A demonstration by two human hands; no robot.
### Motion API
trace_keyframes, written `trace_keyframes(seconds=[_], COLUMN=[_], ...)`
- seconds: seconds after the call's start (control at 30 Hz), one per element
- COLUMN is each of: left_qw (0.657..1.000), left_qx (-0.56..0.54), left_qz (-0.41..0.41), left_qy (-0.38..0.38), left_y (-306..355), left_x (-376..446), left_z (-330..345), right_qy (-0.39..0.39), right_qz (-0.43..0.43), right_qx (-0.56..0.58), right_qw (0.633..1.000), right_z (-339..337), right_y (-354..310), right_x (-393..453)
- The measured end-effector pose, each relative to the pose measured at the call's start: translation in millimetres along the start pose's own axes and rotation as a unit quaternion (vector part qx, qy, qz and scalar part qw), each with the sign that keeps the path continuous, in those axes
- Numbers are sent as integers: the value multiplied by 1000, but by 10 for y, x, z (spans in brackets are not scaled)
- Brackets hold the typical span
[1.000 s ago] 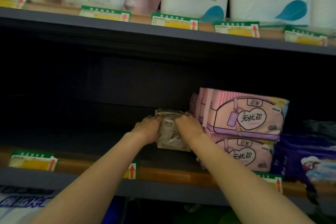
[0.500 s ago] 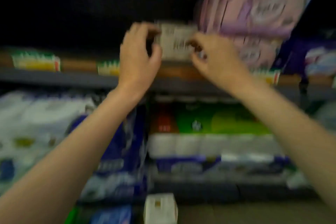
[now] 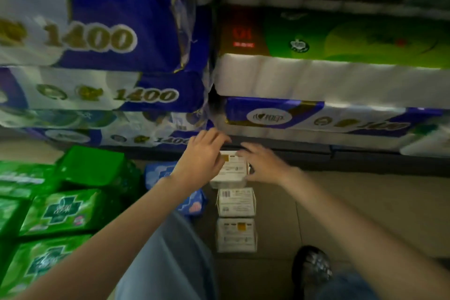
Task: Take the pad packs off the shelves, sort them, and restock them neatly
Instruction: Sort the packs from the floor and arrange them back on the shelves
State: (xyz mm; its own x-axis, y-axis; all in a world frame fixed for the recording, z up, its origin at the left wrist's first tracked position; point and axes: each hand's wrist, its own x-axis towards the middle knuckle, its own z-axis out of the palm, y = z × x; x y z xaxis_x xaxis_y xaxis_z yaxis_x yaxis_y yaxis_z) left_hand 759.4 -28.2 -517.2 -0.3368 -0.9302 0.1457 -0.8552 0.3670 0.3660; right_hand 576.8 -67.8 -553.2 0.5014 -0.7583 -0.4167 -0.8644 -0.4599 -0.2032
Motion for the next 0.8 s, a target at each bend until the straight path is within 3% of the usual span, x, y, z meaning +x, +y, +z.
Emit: trace_keyframes(seconds=[0.1,0.23,0.37,0.6,0.8], left_qw=[999,989,975,952,926], left_qx=[0,-5,-14,-111,-222], left_qz=[-47,-121,-166,-142,-167], left_qy=[-23,-83,-148,-247,-254], left_y=[-77,-141,-215,-258,-30], left_x=[-149,-132,-34,98,155], left_z=[160,294,357,513,725], right_qy=[-36,23,32,-81,-29], right_qz=[21,55,70,93,97], right_qx=[2,9,5,259,325], right_qw=[999,998,997,958,940], right_z=[483,628,513,-86,-163], right_y=[-134,-59,116,527,605], right_x=[236,330,313,-50,-174])
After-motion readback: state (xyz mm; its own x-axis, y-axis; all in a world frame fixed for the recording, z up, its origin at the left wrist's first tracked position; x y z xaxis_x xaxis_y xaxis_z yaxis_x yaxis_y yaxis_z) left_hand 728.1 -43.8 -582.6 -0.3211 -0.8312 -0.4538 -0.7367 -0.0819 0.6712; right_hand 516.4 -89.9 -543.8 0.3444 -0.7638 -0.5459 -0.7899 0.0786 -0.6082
